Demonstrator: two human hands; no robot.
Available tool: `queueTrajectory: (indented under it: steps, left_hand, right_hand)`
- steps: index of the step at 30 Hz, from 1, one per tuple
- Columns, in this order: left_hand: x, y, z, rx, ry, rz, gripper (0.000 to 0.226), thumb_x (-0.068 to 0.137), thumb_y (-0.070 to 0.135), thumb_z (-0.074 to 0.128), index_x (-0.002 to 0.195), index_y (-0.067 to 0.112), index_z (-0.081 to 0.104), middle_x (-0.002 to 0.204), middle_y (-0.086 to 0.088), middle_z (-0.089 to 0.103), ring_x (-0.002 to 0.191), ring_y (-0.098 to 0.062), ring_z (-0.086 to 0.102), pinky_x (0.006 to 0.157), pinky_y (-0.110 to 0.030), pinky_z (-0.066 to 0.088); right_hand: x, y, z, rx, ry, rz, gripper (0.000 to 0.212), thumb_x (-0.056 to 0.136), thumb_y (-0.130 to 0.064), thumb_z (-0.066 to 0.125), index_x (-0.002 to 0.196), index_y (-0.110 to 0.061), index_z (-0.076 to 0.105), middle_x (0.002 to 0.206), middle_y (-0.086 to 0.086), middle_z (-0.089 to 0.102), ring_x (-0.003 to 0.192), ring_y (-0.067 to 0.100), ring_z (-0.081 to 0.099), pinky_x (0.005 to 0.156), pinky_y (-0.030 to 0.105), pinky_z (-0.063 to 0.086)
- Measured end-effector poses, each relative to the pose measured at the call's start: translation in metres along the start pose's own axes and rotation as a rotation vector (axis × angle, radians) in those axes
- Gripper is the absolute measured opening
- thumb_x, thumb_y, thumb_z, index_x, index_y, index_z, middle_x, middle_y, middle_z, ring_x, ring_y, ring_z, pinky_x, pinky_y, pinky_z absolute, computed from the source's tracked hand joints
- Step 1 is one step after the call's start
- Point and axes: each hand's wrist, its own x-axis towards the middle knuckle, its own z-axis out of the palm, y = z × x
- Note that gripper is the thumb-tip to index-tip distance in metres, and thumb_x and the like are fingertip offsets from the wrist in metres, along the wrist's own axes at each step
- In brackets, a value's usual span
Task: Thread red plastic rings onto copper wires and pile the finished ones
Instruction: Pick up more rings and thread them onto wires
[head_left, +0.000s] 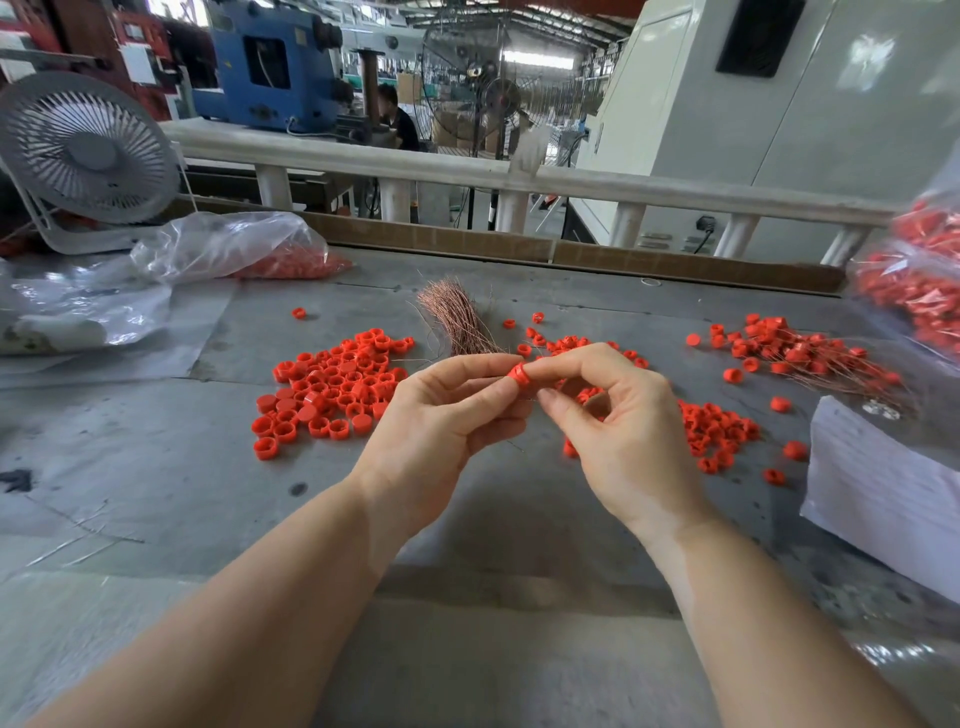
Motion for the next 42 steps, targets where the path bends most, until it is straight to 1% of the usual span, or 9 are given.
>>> queueTrajectory:
  steps: [3,6,14,20,24,28,31,38,42]
  left_hand:
    - [0.0010,-0.0001,-0.0006,0.000,-0.006,-0.021,0.021,0.073,0.007,0.060,0.092,0.008,0.068,0.071,-0.003,0.071,0.061,-0.008,0.064,0.060,-0.018,0.054]
    - [0.0009,-0.0001,-0.0006,-0.016,-0.014,-0.049,0.023,0.073,0.008,0.060,0.095,0.006,0.067,0.071,-0.002,0.070,0.060,-0.007,0.064,0.058,-0.017,0.054]
    - [0.0004,0.0004,-0.0006,-0.014,-0.031,-0.064,0.026,0.070,0.011,0.061,0.095,0.006,0.067,0.068,0.000,0.069,0.058,-0.006,0.063,0.055,-0.017,0.053]
    - [-0.0002,-0.0002,0.0005,0.049,0.005,0.024,0.020,0.065,0.012,0.065,0.083,0.013,0.073,0.070,-0.002,0.071,0.060,-0.009,0.064,0.058,-0.018,0.054]
    - [-0.0007,-0.0006,0.0010,0.044,0.001,0.060,0.017,0.063,0.013,0.066,0.076,0.016,0.076,0.074,-0.004,0.072,0.064,-0.011,0.067,0.065,-0.020,0.056]
    - [-0.0006,-0.0005,0.0013,0.030,-0.008,0.064,0.017,0.064,0.014,0.067,0.079,0.015,0.076,0.081,-0.008,0.073,0.073,-0.015,0.068,0.071,-0.024,0.057]
    - [-0.0010,0.0002,0.0026,0.017,-0.013,0.065,0.017,0.064,0.013,0.067,0.078,0.015,0.076,0.080,-0.007,0.073,0.073,-0.014,0.069,0.068,-0.022,0.055]
    - [-0.0009,0.0002,0.0043,-0.001,-0.007,0.081,0.016,0.062,0.009,0.067,0.074,0.014,0.076,0.079,-0.006,0.073,0.074,-0.013,0.069,0.067,-0.020,0.055]
    - [-0.0006,-0.0010,0.0029,0.026,-0.001,0.112,0.017,0.062,0.010,0.068,0.077,0.014,0.074,0.081,-0.007,0.073,0.076,-0.015,0.069,0.070,-0.022,0.055]
  right_hand:
    - [-0.0002,-0.0005,-0.0002,-0.014,-0.001,-0.019,0.041,0.080,0.003,0.066,0.082,-0.037,0.066,0.073,-0.022,0.063,0.063,-0.002,0.056,0.056,0.007,0.039]
    - [-0.0001,-0.0010,-0.0002,-0.027,0.009,-0.037,0.041,0.079,0.003,0.067,0.081,-0.038,0.065,0.070,-0.029,0.060,0.064,-0.005,0.057,0.056,0.007,0.038]
    - [-0.0002,0.0002,0.0008,-0.002,0.026,-0.056,0.039,0.079,0.004,0.067,0.079,-0.036,0.065,0.067,-0.027,0.060,0.060,-0.002,0.056,0.056,0.008,0.038]
    - [-0.0002,0.0024,0.0011,-0.013,0.030,-0.065,0.033,0.079,0.004,0.067,0.079,-0.029,0.067,0.064,-0.027,0.059,0.058,-0.001,0.055,0.057,0.006,0.037]
    - [0.0003,0.0025,0.0009,-0.018,0.041,-0.070,0.033,0.079,0.002,0.067,0.079,-0.031,0.067,0.065,-0.027,0.058,0.057,-0.001,0.055,0.057,0.006,0.037]
    - [-0.0002,0.0017,0.0012,-0.001,0.050,-0.048,0.024,0.078,-0.011,0.070,0.080,-0.034,0.067,0.070,-0.024,0.062,0.061,0.002,0.056,0.051,0.015,0.045]
    - [0.0001,0.0016,0.0012,0.016,0.064,-0.024,0.017,0.078,-0.018,0.069,0.078,-0.034,0.067,0.070,-0.021,0.063,0.059,0.004,0.056,0.050,0.021,0.046]
    - [-0.0002,0.0013,-0.0002,-0.013,0.058,-0.019,0.026,0.079,-0.005,0.071,0.075,-0.031,0.065,0.071,-0.017,0.063,0.057,0.005,0.055,0.052,0.025,0.046]
    - [-0.0009,0.0007,-0.0003,-0.017,0.060,-0.028,0.026,0.078,-0.006,0.072,0.075,-0.031,0.065,0.072,-0.015,0.064,0.058,0.004,0.055,0.051,0.024,0.046]
